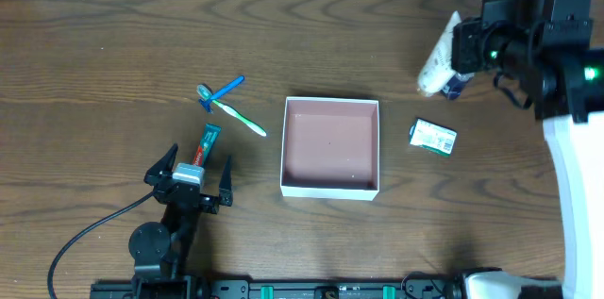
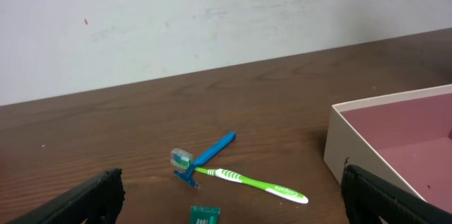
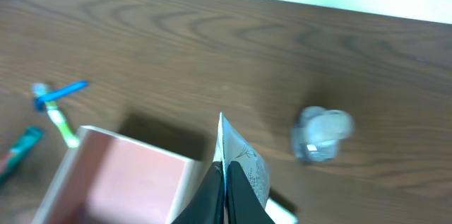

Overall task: Pack container
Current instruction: 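Carry the Pantene tube over the box and release it inside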

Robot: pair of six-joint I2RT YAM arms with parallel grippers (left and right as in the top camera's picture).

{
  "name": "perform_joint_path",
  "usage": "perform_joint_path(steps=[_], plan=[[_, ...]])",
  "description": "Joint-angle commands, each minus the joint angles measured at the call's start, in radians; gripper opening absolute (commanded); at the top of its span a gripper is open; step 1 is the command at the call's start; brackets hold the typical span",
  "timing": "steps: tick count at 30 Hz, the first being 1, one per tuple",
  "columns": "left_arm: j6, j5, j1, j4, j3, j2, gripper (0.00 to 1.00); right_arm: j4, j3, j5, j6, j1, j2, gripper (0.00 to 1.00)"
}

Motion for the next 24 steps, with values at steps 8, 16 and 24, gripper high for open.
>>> perform_joint_path(steps=[8,16,24], plan=[[0.013,0.010,0.006,-0.033,-0.019,-0.006,0.98,0.054,0.015,0.131,0.330,0.314,0.027,0.01],[0.013,0.010,0.006,-0.033,-0.019,-0.006,0.98,0.105,0.015,0.293,0.416,0.525,0.131,0.01],[0.013,0.011,0.006,-0.033,-0.019,-0.006,0.98,0.138,0.015,0.304,0.464,0.611,0.261,0.01]])
